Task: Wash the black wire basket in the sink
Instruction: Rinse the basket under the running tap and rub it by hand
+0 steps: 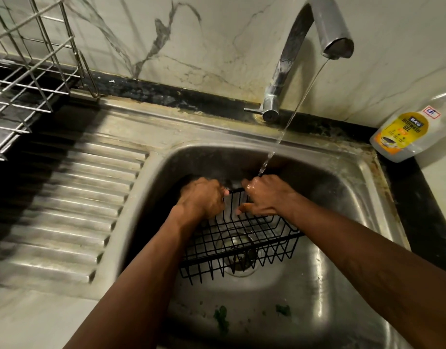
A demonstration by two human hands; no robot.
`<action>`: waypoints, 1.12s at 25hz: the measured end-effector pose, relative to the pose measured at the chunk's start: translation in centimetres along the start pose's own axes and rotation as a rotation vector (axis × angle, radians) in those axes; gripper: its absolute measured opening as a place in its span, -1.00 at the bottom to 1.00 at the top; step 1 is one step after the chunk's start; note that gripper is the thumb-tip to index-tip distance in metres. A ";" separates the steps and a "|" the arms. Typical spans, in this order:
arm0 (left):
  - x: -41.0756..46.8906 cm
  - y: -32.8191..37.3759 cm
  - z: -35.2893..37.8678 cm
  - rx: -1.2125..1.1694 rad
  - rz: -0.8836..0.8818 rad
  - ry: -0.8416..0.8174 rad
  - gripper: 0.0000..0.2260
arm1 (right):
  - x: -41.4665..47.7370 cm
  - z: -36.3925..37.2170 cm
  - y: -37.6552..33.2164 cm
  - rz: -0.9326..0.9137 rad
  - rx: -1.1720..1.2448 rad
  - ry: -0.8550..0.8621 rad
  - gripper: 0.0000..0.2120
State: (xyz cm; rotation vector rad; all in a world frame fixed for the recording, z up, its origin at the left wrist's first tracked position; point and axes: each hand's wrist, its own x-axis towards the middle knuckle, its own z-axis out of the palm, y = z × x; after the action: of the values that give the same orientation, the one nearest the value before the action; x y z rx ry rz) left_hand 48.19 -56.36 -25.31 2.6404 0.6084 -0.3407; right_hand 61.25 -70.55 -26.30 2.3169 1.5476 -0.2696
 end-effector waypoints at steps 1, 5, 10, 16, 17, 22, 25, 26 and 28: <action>0.0 0.0 0.0 0.003 -0.002 -0.005 -0.75 | -0.2 -0.1 0.0 0.006 0.030 0.015 -0.34; 0.1 -0.1 0.2 -0.006 -0.005 -0.020 -0.76 | -0.1 -0.8 1.3 0.028 0.372 -0.074 -0.47; 0.2 -0.2 0.3 -0.023 -0.002 -0.024 -0.87 | -0.5 -0.4 1.2 0.097 0.262 -0.035 -0.47; 0.3 -0.4 0.5 -0.058 -0.014 -0.028 -0.81 | -0.2 -0.5 1.0 0.083 0.313 -0.054 -0.46; 0.3 -0.4 0.6 -0.061 -0.013 -0.030 -0.80 | -0.1 -0.4 1.5 0.097 0.393 -0.068 -0.47; 0.1 -0.6 0.3 -0.070 -0.034 -0.038 -0.82 | 0.0 0.0 2.0 0.169 0.614 0.035 -0.55; 0.1 -0.8 0.2 -0.077 -0.056 -0.066 -0.82 | -0.7 0.0 1.4 0.331 0.538 0.257 -0.49; 0.0 -0.8 0.3 -0.051 -0.065 -0.083 -0.78 | -0.8 0.0 1.1 0.365 0.560 0.248 -0.47; 0.1 -0.7 0.1 0.006 -0.076 -0.131 -0.71 | -0.8 -0.3 0.5 0.377 0.628 0.155 -0.45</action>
State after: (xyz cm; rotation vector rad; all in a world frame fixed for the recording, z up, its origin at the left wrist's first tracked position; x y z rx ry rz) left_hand 47.89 -55.79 -25.67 2.5804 0.6668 -0.5346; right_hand 61.43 -71.31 -25.61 3.1201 1.1561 -0.5504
